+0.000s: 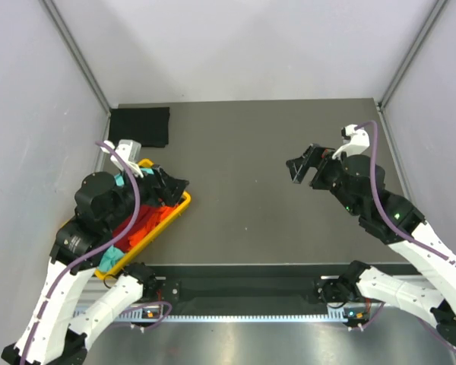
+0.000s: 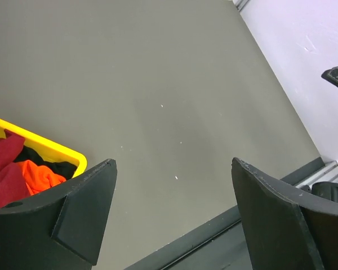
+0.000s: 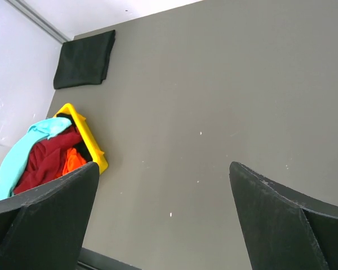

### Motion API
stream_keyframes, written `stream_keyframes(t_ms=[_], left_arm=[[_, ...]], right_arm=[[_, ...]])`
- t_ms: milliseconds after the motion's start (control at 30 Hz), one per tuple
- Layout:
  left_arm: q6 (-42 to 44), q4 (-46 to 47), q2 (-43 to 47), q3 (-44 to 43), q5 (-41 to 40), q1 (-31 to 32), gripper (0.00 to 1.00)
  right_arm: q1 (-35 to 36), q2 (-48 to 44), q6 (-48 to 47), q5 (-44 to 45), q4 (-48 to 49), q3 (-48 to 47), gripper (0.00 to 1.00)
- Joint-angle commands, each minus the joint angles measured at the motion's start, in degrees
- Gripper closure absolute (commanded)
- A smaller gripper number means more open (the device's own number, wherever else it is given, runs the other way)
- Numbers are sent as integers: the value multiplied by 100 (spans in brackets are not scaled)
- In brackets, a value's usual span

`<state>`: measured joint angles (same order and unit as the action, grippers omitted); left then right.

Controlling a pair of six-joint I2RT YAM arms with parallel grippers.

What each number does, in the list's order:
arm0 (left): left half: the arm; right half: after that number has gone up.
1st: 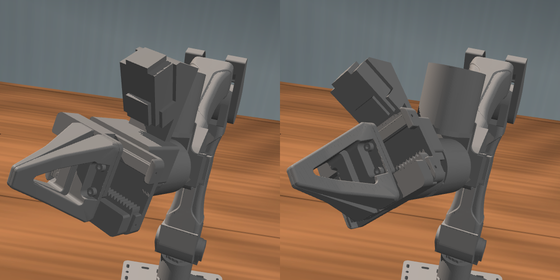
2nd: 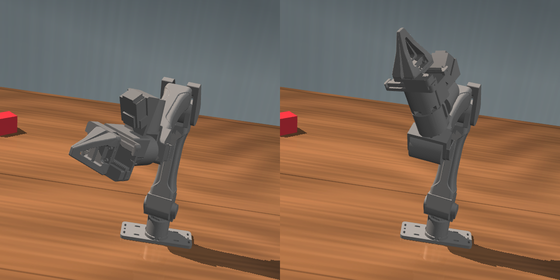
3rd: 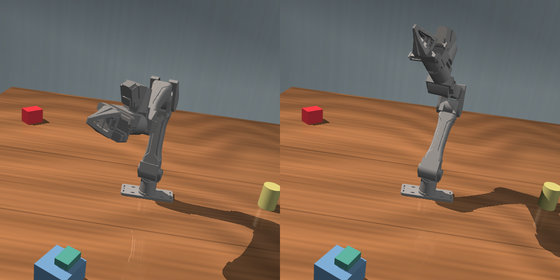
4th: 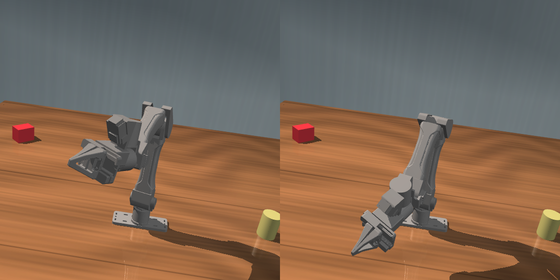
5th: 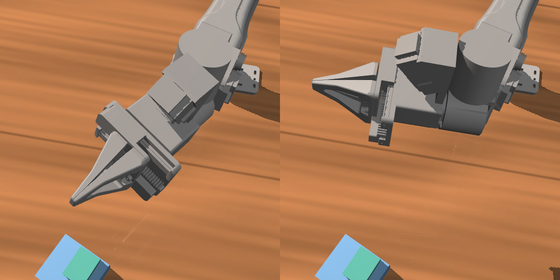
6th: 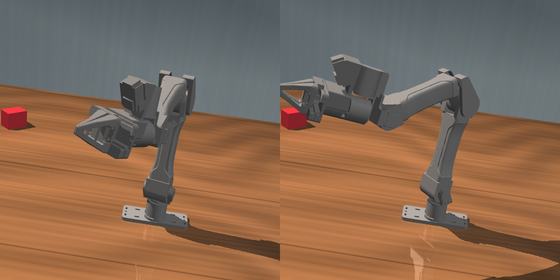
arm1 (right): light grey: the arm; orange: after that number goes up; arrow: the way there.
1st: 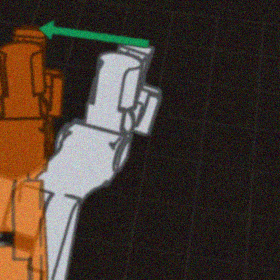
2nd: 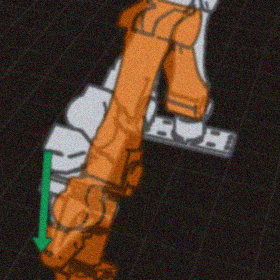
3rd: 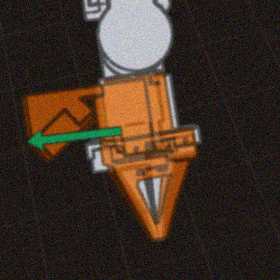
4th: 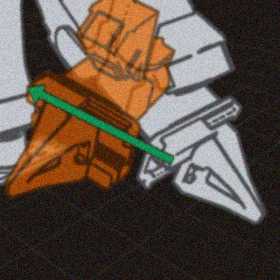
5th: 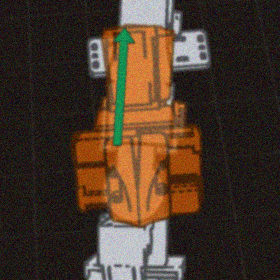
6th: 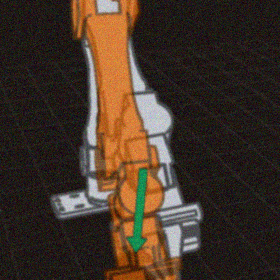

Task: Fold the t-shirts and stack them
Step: Grab the tshirt from the pile

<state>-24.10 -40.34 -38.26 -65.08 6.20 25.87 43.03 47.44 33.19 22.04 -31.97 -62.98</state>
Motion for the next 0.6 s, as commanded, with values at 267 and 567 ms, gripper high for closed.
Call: stream_keyframes(t_ms=[267, 567], left_arm=[[-629, -772, -857, -145, -3428, 6, 21], [-1457, -959, -1526, 741, -4560, -1248, 26]], right_arm=[[66, -191, 197, -24, 295, 461, 0], [83, -174, 109, -516, 753, 971, 0]])
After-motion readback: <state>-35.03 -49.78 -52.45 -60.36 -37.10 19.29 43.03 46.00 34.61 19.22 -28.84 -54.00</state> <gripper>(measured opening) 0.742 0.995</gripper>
